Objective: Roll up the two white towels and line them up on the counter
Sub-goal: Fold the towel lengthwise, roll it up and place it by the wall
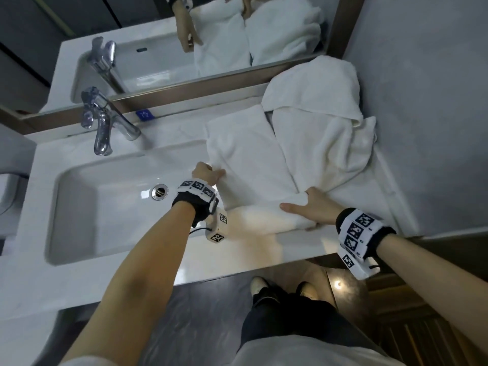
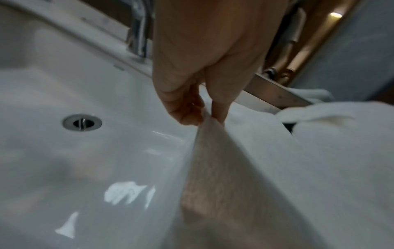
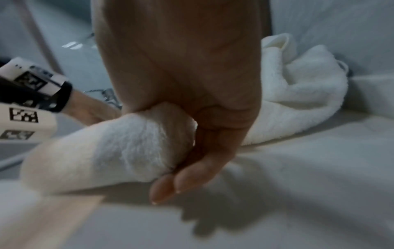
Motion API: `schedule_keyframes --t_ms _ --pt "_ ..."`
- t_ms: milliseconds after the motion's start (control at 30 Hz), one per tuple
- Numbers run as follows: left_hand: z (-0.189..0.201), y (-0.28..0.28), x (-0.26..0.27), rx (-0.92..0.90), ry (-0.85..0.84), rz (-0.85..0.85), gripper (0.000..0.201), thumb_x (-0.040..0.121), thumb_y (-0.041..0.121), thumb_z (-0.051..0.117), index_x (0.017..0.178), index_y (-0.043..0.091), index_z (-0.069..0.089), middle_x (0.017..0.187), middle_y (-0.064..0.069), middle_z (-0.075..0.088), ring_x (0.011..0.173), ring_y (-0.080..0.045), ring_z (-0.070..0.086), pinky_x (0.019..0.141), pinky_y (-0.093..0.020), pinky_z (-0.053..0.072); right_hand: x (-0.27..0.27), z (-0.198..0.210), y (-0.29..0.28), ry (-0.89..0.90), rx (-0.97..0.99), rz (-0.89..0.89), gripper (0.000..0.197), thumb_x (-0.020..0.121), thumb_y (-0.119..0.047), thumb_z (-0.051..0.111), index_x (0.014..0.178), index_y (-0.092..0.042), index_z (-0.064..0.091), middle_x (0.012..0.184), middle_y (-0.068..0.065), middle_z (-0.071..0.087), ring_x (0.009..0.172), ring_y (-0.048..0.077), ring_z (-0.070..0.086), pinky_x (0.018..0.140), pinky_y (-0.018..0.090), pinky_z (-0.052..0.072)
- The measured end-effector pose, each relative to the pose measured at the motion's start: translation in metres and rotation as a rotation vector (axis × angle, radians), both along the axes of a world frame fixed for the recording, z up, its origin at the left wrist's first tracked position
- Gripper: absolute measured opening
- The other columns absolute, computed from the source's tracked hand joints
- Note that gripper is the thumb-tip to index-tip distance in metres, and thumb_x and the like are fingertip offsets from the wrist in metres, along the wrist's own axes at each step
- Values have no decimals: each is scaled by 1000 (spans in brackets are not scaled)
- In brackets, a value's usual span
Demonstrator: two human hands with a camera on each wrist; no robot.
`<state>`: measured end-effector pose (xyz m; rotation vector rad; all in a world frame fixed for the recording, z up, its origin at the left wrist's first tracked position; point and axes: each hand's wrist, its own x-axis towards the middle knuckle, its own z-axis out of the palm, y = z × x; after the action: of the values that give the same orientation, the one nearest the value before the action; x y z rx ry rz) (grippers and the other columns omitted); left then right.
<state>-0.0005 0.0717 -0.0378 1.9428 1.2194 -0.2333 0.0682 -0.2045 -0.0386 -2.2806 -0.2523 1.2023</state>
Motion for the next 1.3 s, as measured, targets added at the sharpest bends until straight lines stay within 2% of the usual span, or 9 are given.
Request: schedule_keyframes --t_ms 133,267,400,500,633,733,1000,1200,1300 --pt "2 -25 -13 231 -34 -72 59 79 9 70 126 -3 36 130 -21 39 112 -35 50 93 -40 45 -11 2 -10 -516 -125 298 89 64 -77 59 124 -14 38 120 7 52 106 29 56 85 41 49" --pt "9 -50 -35 79 -217 -326 34 86 10 62 118 8 52 106 -10 54 89 -23 54 80 -32 48 -11 1 -15 -674 179 661 53 89 -50 52 130 -17 49 130 6 47 120 24 44 98 39 40" --pt "4 -69 -61 75 -22 -610 27 94 35 52 96 11 64 88 -2 62 80 -17 55 76 -26 41 -11 -7 -8 -610 89 654 44 97 -41 42 124 -10 56 124 11 54 113 27 46 96 36 36" --pt "-3 -76 -81 115 -24 -566 47 93 52 45 73 11 58 67 -2 55 65 -17 51 66 -29 36 -10 -10 0 -651 73 725 44 98 -38 41 124 -5 55 131 12 47 119 27 41 103 34 32" --pt "-4 -82 -108 54 -37 -462 56 69 65 67 111 28 60 97 14 57 87 -7 56 76 -21 41 -6 -4 2 -500 35 721 49 97 -43 39 128 -6 48 131 16 46 119 31 46 100 37 36" --pt "-5 -87 -121 36 -36 -410 82 49 72 71 116 29 52 109 5 59 93 -17 64 84 -36 54 -1 0 2 -428 -22 665 55 96 -50 38 129 -7 46 131 18 50 117 32 50 94 37 38" --pt "-16 -113 -127 54 -292 -71 51 75 46 73 117 22 55 115 1 61 96 -21 61 81 -40 55 0 5 15 -440 -13 490 40 93 -42 51 114 -9 55 124 15 55 113 33 51 94 39 43" --pt "-21 -117 -111 8 -241 185 34 78 38 71 95 9 64 92 -2 63 91 -23 62 69 -25 45 -7 0 -6 -803 163 959 70 82 -64 51 129 -12 49 127 4 51 115 25 49 103 36 32" --pt "-20 -116 -105 27 -146 183 47 81 43 64 107 4 59 105 -8 62 103 -27 60 76 -29 43 2 -1 -8 -754 161 967 68 81 -57 59 132 -15 41 126 8 56 113 27 51 94 35 35"
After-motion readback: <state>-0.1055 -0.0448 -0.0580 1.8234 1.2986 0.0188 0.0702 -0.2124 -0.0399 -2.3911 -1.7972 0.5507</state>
